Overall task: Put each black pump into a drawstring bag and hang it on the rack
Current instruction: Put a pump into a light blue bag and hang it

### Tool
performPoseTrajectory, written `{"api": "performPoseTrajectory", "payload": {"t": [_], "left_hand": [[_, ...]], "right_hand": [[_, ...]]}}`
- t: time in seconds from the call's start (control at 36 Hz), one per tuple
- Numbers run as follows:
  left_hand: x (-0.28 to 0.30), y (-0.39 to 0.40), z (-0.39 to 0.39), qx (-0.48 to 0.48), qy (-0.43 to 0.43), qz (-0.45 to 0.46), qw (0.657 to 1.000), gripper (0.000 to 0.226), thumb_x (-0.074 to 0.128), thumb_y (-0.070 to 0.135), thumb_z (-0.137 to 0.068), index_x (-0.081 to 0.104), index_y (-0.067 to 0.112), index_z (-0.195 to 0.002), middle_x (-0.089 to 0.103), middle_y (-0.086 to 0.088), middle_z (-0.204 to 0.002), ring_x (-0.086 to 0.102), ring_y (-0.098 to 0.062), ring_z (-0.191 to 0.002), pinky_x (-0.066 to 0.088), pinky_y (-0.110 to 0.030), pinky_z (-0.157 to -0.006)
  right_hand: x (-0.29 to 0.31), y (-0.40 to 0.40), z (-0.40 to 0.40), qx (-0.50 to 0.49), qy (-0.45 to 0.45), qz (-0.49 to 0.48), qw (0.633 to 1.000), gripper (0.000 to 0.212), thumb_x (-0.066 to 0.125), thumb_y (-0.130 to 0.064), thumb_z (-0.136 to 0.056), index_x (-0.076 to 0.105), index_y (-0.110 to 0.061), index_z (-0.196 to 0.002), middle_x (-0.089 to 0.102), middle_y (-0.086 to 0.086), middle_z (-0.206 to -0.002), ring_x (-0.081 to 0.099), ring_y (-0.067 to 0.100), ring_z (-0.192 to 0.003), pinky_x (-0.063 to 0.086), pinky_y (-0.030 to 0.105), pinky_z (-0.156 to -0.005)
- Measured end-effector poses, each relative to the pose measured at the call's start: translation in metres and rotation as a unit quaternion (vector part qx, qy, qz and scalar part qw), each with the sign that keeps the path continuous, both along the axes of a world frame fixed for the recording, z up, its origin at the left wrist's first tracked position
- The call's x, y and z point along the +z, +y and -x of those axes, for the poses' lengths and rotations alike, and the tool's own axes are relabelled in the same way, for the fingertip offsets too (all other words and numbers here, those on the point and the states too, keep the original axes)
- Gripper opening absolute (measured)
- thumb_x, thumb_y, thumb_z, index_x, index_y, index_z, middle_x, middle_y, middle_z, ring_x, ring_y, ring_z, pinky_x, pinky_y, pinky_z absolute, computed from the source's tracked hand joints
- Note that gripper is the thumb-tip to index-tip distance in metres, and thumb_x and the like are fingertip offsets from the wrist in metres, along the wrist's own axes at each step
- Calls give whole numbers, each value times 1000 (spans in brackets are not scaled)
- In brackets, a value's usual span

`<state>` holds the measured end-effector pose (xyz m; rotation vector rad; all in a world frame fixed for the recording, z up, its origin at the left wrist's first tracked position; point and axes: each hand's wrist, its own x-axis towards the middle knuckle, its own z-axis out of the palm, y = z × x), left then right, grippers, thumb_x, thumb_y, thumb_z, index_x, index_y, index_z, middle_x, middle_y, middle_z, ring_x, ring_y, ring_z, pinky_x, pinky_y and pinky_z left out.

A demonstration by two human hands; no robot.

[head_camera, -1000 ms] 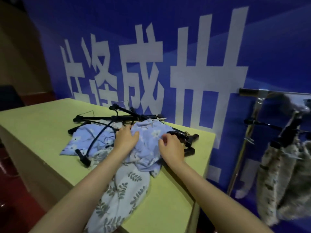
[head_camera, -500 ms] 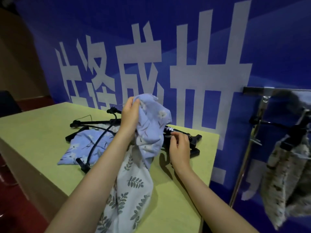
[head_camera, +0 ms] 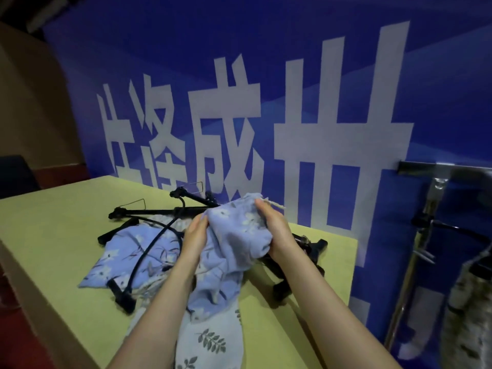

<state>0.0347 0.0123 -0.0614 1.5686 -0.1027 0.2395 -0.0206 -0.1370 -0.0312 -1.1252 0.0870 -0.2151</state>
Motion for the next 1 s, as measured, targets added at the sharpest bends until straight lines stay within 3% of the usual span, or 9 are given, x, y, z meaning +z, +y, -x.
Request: {"api": "performPoseTrajectory", "payload": {"t": [0.08, 0.22, 0.31, 0.42, 0.53, 0.64, 0.81, 0.92, 1.0], "left_hand": [[-2, 1, -7, 10, 2, 4, 1000, 19, 41, 22, -104, 57, 13, -110, 55, 5, -91, 50, -10, -78, 39, -8, -48], [-5, 13, -19, 79, -40, 2, 996, 20, 55, 28, -98, 58, 11, -107, 58, -1, -91, 53, -19, -88, 39, -19, -61], [2, 13, -8, 100, -112, -12, 989, 11, 56, 27, -97, 59, 16, -98, 58, 5, -84, 53, -14, -80, 40, -17, -63], [8, 3, 11, 26, -208, -43, 977, 16, 54, 19, -97, 63, 19, -84, 61, 5, -76, 53, -9, -71, 43, -20, -65], [7, -8, 21, -16, -247, -103, 963, 20, 51, 14, -98, 61, 22, -83, 63, 7, -79, 57, -3, -72, 44, -14, -65], [2, -16, 21, -2, -218, -65, 974, 12, 50, 14, -99, 58, 23, -103, 63, 9, -97, 58, 6, -82, 45, -10, -70], [-3, -15, 21, 113, -289, -44, 950, 31, 39, 1, -93, 58, 24, -103, 54, 6, -104, 56, -7, -100, 43, -14, -85], [0, -9, 21, 42, -283, -37, 957, 26, 35, 18, -96, 60, 20, -88, 61, 9, -86, 58, -7, -83, 45, -17, -74], [-3, -12, 21, -56, -195, -60, 977, 30, 38, 26, -103, 59, 17, -84, 60, 11, -72, 55, -5, -68, 44, -16, -64]], "right_hand": [[-2, 11, -15, -66, 0, 68, 995, 16, 60, -14, -93, 67, -11, -79, 69, 6, -75, 64, 18, -67, 50, 28, -61], [-13, 20, -30, -172, -26, 8, 985, 19, 54, -15, -97, 60, -10, -80, 59, 0, -65, 54, 11, -57, 45, 18, -49], [-15, 11, -27, -288, -56, 15, 956, 20, 50, -20, -100, 56, -14, -81, 54, -4, -67, 53, 2, -53, 42, 16, -50], [-1, 2, -10, -358, -133, -14, 924, 16, 50, -24, -101, 59, -22, -89, 60, -9, -75, 59, -3, -62, 46, 16, -62], [9, 10, 1, -297, -192, 7, 935, 15, 45, -19, -103, 55, -28, -96, 61, -14, -84, 61, -14, -68, 45, 6, -61], [-7, 20, -5, -171, -171, 108, 964, 14, 49, -20, -101, 59, -21, -92, 65, -7, -85, 65, -2, -76, 51, 14, -67], [-32, 37, -13, -100, -172, 286, 937, 21, 49, -13, -100, 66, -1, -103, 65, 7, -105, 60, 8, -92, 51, 27, -86], [-30, 34, -15, -63, -141, 232, 960, 28, 45, -21, -102, 69, -6, -101, 70, 15, -101, 67, 27, -96, 54, 42, -89], [-26, 27, -13, -14, -146, 139, 979, 19, 52, -16, -98, 71, -13, -101, 73, 12, -101, 69, 25, -95, 56, 35, -87]]}}
